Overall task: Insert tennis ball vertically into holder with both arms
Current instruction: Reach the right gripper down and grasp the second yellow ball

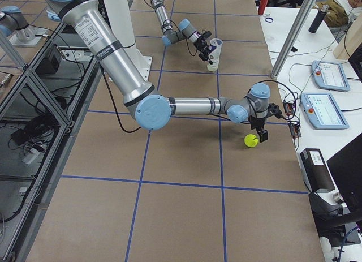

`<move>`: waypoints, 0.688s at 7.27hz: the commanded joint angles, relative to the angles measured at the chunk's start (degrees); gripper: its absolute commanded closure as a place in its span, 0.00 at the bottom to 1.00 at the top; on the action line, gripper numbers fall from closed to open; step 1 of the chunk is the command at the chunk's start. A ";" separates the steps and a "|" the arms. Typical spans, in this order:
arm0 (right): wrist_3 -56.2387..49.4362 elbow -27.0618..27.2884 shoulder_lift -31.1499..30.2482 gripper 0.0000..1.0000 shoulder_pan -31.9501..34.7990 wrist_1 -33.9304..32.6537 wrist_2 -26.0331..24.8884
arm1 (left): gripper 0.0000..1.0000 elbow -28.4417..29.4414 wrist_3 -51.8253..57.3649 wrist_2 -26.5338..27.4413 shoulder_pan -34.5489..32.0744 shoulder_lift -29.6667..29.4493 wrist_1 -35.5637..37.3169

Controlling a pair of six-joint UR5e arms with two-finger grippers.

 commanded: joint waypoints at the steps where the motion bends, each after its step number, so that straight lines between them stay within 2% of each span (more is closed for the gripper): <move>1: -0.02 -1.22 -0.26 0.02 -1.72 -0.02 -0.39 | 0.23 0.00 -0.02 0.00 0.07 0.00 0.00; 4: -2.92 -2.88 -0.35 0.02 -1.81 -0.20 -0.75 | 0.23 0.00 -0.02 0.00 0.07 0.00 0.00; 5: -2.83 -2.97 -0.35 0.32 -1.73 -0.20 -0.75 | 0.23 0.00 -0.02 0.00 0.07 0.00 0.00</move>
